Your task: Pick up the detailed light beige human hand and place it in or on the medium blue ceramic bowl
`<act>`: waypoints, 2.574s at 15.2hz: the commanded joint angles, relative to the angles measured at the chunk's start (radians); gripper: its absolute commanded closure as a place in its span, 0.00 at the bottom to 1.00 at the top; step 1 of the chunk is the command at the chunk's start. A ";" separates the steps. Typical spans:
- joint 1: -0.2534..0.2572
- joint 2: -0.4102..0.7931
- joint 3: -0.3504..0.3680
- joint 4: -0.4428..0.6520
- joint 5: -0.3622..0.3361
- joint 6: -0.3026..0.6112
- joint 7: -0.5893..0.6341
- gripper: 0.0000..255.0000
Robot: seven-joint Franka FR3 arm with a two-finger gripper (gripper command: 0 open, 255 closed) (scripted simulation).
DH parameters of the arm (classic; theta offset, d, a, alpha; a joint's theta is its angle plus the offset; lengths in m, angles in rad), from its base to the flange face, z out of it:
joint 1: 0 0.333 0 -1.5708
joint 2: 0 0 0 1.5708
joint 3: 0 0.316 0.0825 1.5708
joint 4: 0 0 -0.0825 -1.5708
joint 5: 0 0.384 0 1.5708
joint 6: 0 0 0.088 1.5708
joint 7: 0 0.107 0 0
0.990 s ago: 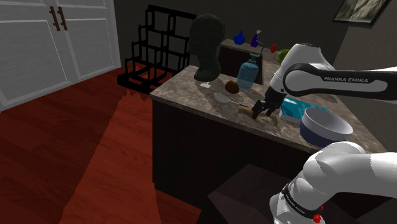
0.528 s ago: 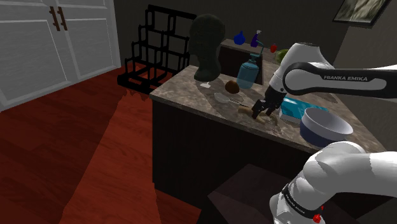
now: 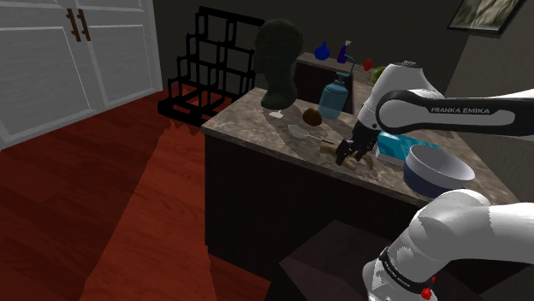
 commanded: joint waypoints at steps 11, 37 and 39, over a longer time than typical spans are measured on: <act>-0.014 -0.020 -0.020 0.040 -0.005 -0.042 -0.029 1.00; -0.005 0.000 -0.005 0.401 0.012 -0.384 -0.032 1.00; -0.004 0.007 -0.004 0.433 0.013 -0.407 -0.033 1.00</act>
